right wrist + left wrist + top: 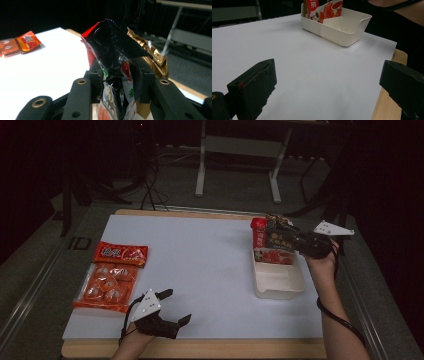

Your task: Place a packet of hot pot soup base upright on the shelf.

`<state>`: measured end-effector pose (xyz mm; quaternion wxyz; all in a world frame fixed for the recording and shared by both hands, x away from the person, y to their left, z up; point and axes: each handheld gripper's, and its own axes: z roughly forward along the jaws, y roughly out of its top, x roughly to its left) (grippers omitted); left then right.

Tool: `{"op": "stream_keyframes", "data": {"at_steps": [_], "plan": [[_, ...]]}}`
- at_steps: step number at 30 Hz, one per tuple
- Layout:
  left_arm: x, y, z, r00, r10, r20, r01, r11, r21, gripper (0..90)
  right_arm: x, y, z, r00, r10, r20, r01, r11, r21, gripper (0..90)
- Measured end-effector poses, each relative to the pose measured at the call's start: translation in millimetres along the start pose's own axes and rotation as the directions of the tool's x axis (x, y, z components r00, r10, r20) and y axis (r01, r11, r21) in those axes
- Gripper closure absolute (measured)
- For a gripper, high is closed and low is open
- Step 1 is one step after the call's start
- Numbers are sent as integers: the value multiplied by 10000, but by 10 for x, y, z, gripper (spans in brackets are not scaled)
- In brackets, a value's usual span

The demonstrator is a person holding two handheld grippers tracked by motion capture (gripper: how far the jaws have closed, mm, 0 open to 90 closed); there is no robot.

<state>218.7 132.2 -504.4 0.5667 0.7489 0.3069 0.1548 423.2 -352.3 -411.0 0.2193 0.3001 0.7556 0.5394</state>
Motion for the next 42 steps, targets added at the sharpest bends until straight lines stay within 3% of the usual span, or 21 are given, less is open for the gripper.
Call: {"op": "stream_keyframes", "data": {"at_steps": [2,4,7,13,14,19,23,27,30,32,35,42], "plan": [[-3,0,2,10000,10,16,-10,10000,-6,16,49,48,-7,9999,112,127,-115,9996,239,535],[-3,-2,3,9999,-93,62,93,9999,-68,16,77,105,-46,9987,518,-9,-518,9987,-11,506],[-9,1,0,10000,-54,62,55,9999,-97,16,114,216,-130,9970,768,57,-766,9968,-237,466],[1,8,-1,10000,89,-37,-88,9999,106,16,190,330,-271,9983,574,123,-564,9959,-706,454],[5,7,0,10000,41,-69,-41,9999,127,16,248,395,-357,9985,542,-17,-541,9940,-953,445],[12,28,-6,9998,-40,-213,44,9998,198,16,395,500,-466,9990,353,-270,-380,9936,-1066,427],[10,67,-37,9989,-458,10,458,9989,48,31,625,566,-556,9987,120,-499,-172,9943,-1050,376],[9,113,-89,9981,-616,-18,616,9981,58,59,828,521,-567,9951,7,-994,-117,9938,-1108,288],[16,142,-117,9974,-727,7,727,9971,215,59,931,473,-556,9954,-49,-956,-46,9951,-990,220],[29,186,-146,9970,-778,-63,780,9942,734,59,1029,388,-539,9915,300,-1269,-437,9934,-1059,125],[55,210,-215,9988,-482,-64,486,9966,665,60,1113,297,-523,9924,224,-1213,-365,9926,-1158,110],[176,241,-420,9972,-171,-734,214,9981,581,154,1312,104,-569,9784,174,-2058,-396,9938,-1041,135]]}}
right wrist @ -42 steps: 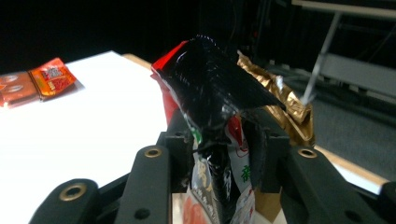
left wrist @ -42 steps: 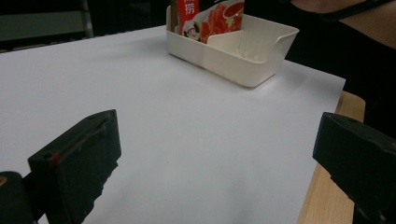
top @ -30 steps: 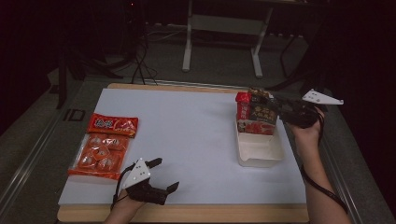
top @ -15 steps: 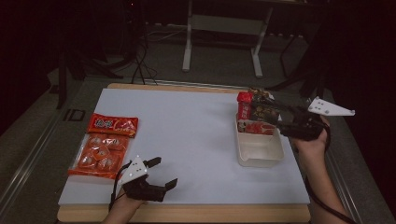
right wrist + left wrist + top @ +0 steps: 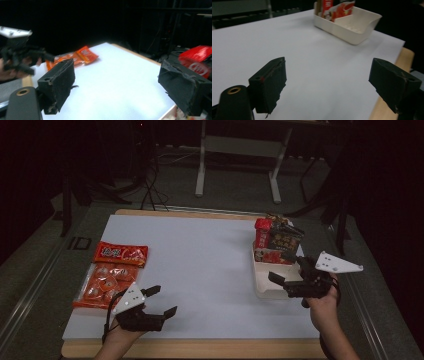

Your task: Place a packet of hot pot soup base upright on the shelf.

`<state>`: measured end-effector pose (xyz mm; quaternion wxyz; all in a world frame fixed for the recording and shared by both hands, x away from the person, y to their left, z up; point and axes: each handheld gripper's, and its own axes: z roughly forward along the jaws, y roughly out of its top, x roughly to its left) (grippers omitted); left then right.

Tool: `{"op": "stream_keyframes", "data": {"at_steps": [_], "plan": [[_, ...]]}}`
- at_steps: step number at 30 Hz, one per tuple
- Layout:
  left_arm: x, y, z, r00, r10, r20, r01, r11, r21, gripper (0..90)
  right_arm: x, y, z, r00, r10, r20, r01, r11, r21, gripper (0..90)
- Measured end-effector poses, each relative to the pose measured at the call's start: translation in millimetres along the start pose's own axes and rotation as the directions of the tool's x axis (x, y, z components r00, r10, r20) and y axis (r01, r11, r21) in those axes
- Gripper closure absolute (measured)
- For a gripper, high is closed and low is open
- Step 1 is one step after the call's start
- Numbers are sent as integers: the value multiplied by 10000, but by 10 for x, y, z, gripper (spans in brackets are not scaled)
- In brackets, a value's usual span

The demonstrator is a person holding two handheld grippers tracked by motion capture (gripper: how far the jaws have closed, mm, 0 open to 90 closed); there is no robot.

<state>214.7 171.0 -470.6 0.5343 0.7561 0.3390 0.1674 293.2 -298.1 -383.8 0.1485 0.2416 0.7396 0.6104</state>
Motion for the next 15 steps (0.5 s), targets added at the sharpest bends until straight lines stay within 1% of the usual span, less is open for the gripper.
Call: {"op": "stream_keyframes", "data": {"at_steps": [2,3,5,6,7,8,10,11,12,13,15], "plan": [[70,-14,-74,9994,-72,-349,73,10000,27,184,74,-73,-27,9999,-62,-99,63,9999,138,135],[101,-20,-102,9990,-143,-427,147,9999,89,185,94,-97,-37,9999,-99,-118,101,9998,174,135],[150,-35,-157,9969,-208,-756,220,9996,154,185,122,-140,-56,9999,-52,-136,56,9996,273,135],[176,-42,-180,9960,-276,-850,296,9993,230,186,130,-157,-64,9998,-56,-177,62,9994,353,136],[176,-42,-180,9960,-276,-850,296,9993,230,186,130,-157,-64,9998,-56,-177,62,9994,353,136],[232,-52,-233,9930,-481,-1076,526,9978,393,186,144,-192,-72,9999,-83,-152,90,9988,489,136],[293,-66,-275,9897,-567,-1318,642,9965,532,185,150,-223,-74,9998,-3,-216,16,9982,591,136],[317,-77,-300,9876,-521,-1479,608,9966,549,185,152,-243,-74,9997,50,-236,-37,9985,542,136],[346,-91,-331,9841,-459,-1716,566,9967,581,186,154,-262,-72,9996,112,-260,-97,9983,569,136],[367,-98,-349,9826,-433,-1804,558,9963,649,187,157,-288,-65,9993,192,-328,-172,9981,590,136],[414,-122,-403,9729,-427,-2270,581,9964,617,221,162,-321,-56,9990,231,-379,-208,9980,596,136]]}}
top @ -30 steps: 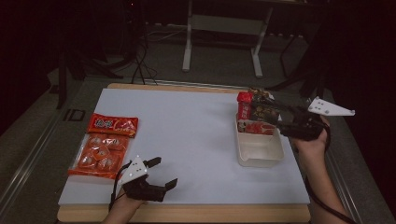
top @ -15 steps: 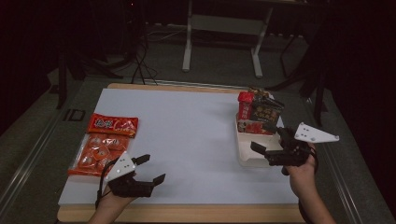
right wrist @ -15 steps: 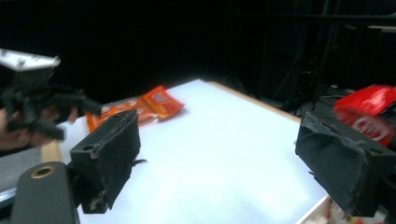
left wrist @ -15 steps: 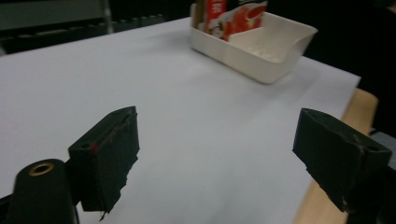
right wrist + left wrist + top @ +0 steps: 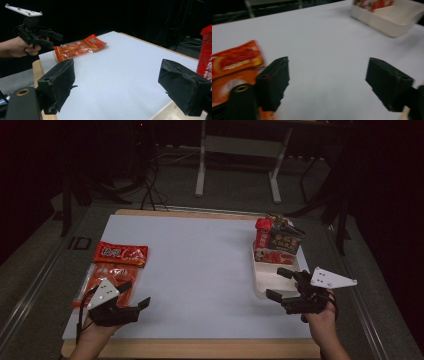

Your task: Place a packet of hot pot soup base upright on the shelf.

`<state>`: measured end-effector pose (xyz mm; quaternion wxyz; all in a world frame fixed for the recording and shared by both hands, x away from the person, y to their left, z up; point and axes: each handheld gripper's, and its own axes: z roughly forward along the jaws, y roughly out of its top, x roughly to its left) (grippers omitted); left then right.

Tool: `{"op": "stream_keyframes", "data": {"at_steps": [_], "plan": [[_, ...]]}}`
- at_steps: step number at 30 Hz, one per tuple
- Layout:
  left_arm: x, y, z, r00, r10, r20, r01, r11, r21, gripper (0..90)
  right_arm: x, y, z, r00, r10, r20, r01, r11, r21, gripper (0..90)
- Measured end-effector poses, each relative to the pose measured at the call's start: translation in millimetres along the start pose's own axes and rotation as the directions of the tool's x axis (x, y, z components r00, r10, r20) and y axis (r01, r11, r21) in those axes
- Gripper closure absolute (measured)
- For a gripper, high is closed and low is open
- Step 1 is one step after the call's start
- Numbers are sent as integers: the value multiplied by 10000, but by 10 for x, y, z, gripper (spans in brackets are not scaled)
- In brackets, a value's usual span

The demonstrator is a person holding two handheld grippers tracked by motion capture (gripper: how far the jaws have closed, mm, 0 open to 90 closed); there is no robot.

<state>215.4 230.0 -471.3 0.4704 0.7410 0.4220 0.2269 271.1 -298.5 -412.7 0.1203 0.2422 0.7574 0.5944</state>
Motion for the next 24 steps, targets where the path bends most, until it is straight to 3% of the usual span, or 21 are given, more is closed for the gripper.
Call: {"op": "stream_keyframes", "data": {"at_steps": [3,4,7,10,12,15,17,19,20,22,23,24], "plan": [[66,-20,-37,9996,23,-278,-20,10000,94,332,0,-33,17,9999,116,-123,-116,9999,47,136],[148,-36,-70,9979,-100,-644,112,9998,172,332,0,-45,26,9998,114,-143,-113,9999,56,136],[294,-64,-123,9916,-398,-1231,433,9987,256,557,5,-76,57,9994,157,-320,-156,9999,23,137],[457,-108,-165,9779,-686,-1975,799,9956,498,716,30,-82,74,9991,29,-428,-25,10000,76,137],[573,-148,-187,9627,-784,-2589,983,9931,647,791,44,-82,83,9984,-27,-561,31,10000,75,137],[739,-210,-208,9444,-868,-3171,1202,9889,873,882,56,-79,95,9979,-36,-654,41,10000,72,137],[830,-246,-220,9363,-1062,-3347,1449,9851,927,900,59,-79,97,9971,-15,-759,20,10000,56,140],[889,-276,-222,9239,-850,-3731,1368,9839,1146,900,60,-80,94,9962,29,-875,-31,10000,-27,141],[926,-293,-225,9209,-881,-3797,1429,9826,1186,900,60,-80,91,9960,33,-891,-39,10000,-66,141],[1012,-334,-230,9033,-1068,-4156,1744,9763,1282,900,59,-81,88,9961,-38,-882,29,9999,-107,140],[1061,-361,-225,9047,-1183,-4092,1886,9726,1357,900,58,-82,89,9963,-53,-863,45,9999,-97,140],[1097,-392,-212,9008,-1199,-4173,1961,9698,1447,900,56,-84,92,9963,-66,-856,59,9999,-85,140]]}}
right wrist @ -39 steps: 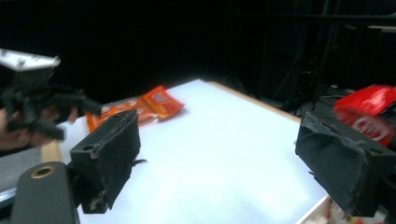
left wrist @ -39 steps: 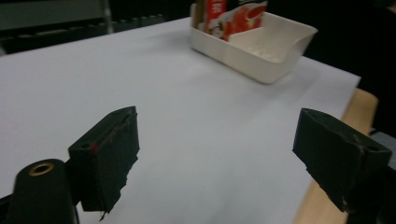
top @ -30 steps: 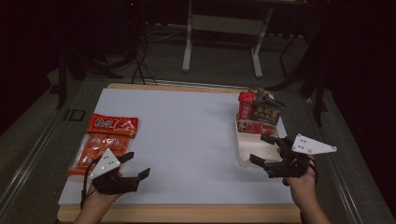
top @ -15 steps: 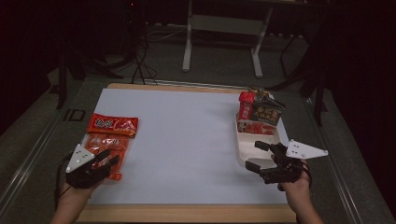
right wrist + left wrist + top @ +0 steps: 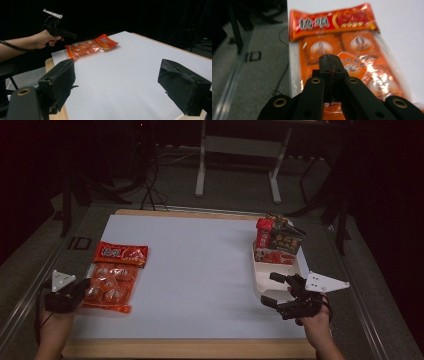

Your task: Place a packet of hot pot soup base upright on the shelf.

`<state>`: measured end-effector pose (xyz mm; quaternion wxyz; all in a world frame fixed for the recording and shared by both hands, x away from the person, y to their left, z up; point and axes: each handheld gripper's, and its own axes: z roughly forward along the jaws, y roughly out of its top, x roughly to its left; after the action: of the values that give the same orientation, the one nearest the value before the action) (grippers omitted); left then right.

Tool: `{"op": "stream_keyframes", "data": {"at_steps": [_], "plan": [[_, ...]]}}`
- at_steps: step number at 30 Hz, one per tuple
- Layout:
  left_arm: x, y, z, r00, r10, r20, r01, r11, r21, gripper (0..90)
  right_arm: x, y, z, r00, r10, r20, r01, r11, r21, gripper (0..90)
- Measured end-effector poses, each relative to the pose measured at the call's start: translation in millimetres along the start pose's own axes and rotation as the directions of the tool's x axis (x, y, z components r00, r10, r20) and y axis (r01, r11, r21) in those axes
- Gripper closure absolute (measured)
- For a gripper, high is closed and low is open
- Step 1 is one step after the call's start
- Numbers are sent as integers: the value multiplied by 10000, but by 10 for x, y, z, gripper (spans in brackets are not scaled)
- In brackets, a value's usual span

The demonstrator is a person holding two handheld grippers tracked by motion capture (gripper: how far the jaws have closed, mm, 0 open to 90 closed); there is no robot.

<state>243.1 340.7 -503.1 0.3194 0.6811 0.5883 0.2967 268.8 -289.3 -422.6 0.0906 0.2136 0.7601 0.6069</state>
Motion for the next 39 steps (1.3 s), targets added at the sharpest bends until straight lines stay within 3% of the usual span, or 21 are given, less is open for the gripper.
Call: {"op": "stream_keyframes", "data": {"at_steps": [3,8,13,19,21,27,30,35,39], "plan": [[76,-61,108,9998,147,-160,-137,9982,591,900,-1,-11,16,10000,-48,19,48,9999,108,140],[175,-139,234,9993,37,-368,6,9933,1153,900,10,-27,34,9998,-173,42,172,9994,287,141],[241,-153,307,9997,-195,-122,210,9905,1358,900,6,-29,38,9999,-139,-4,139,9995,290,140],[211,-98,336,9998,169,-110,-148,9854,1695,900,6,-37,45,9999,-96,-53,98,9993,358,141],[196,-92,330,10000,60,-18,-56,9847,1744,900,7,-37,48,9999,-80,-76,83,9993,361,141],[7,-66,332,9972,486,570,-584,9810,1852,900,4,-33,57,9999,-52,-136,57,9993,363,140],[-88,-49,344,9953,445,855,-600,9803,1884,900,12,-32,61,9998,-68,-164,74,9992,399,141],[-292,-14,364,9880,548,1443,-819,9785,1892,900,14,-29,54,9998,-6,-199,13,9993,361,141],[-486,3,384,9780,637,1987,-1006,9782,1817,900,17,-29,52,9997,-8,-230,16,9994,360,141]]}}
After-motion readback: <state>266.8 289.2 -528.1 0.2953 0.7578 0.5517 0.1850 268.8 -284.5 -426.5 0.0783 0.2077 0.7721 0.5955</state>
